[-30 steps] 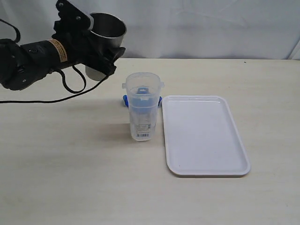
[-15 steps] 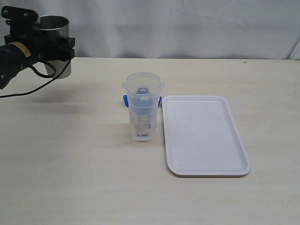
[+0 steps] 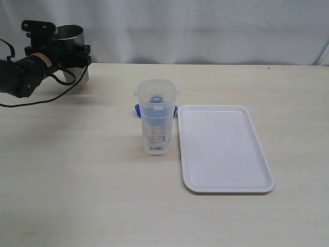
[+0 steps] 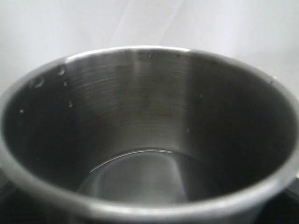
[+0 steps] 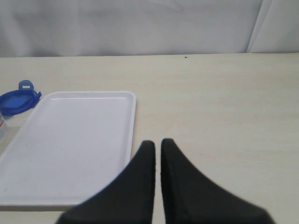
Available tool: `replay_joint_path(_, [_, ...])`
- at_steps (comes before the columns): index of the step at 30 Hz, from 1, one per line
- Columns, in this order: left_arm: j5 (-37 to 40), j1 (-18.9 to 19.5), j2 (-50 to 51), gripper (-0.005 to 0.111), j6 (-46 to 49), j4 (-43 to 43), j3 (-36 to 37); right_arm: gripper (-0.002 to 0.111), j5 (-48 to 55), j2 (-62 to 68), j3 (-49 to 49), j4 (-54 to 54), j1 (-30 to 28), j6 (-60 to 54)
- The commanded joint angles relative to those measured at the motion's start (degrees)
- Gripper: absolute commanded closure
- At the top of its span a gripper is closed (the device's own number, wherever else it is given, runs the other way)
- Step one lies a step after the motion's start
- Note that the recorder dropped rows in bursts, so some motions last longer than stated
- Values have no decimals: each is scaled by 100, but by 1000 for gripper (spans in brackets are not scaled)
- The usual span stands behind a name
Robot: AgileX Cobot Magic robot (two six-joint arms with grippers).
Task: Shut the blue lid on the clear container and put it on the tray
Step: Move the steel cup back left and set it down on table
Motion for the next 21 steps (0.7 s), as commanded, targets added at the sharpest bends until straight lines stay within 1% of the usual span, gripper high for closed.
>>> replay_joint_path(1, [-471,14,350,107,-157,25,-387,104,5,-24,14,13,-8,-1])
replay_joint_path(6, [-514,14,616,107,-76,85,-520,104,5,-24,14,13,-8,-1])
replay_joint_path(11, [-668,14,640,107,-76,200,-520,104,5,-24,14,13,-8,-1])
replay_joint_path(15, [-628,14,640,107,-32,284,-520,104,5,-24,14,13,-8,-1])
replay_joint_path(19, [-521,14,640,107,190,737,-509,104,5,-24,14,13,-8,-1])
replay_joint_path(21, [-521,14,640,107,141,737,-482,104,5,-24,14,13,-8,-1])
